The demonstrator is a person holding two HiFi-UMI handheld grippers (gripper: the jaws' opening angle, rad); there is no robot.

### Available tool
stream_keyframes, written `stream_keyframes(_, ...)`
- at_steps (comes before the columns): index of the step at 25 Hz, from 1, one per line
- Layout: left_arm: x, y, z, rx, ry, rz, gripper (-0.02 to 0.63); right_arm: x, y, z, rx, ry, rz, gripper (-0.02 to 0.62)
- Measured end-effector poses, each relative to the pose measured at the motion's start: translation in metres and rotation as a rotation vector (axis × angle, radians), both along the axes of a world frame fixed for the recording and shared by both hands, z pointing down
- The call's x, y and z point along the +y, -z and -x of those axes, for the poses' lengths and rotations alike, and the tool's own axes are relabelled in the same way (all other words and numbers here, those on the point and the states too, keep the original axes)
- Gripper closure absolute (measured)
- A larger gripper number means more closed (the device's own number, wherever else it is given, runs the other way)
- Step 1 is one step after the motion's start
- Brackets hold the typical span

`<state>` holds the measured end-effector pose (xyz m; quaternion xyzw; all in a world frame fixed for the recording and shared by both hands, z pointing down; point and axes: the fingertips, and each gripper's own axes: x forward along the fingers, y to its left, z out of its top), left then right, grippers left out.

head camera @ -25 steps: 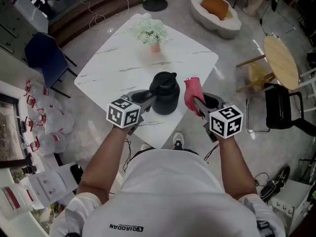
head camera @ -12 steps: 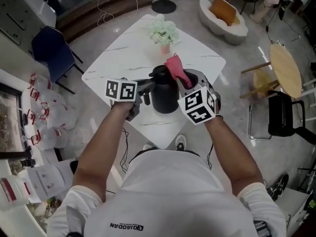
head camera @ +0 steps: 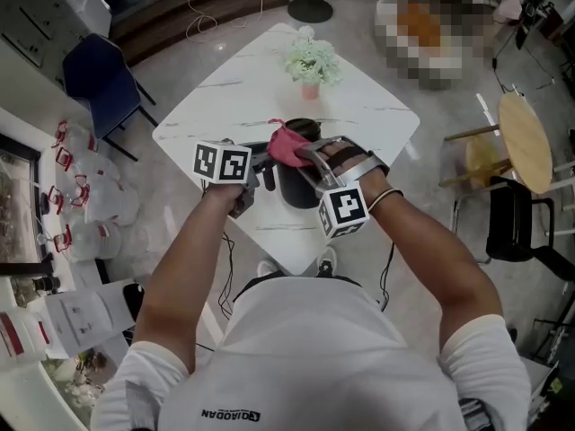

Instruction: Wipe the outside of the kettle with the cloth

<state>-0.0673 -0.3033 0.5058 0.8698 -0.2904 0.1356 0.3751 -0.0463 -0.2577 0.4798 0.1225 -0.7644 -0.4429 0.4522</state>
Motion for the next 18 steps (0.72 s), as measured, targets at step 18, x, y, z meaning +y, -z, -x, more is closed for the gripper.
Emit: stream_keyframes(18, 0.0, -0.003, 0.003, -0.031, 0.0, -0.03, 0.483, 0.034, -0.033, -0.003, 0.067, 0.175, 0.024, 0.494)
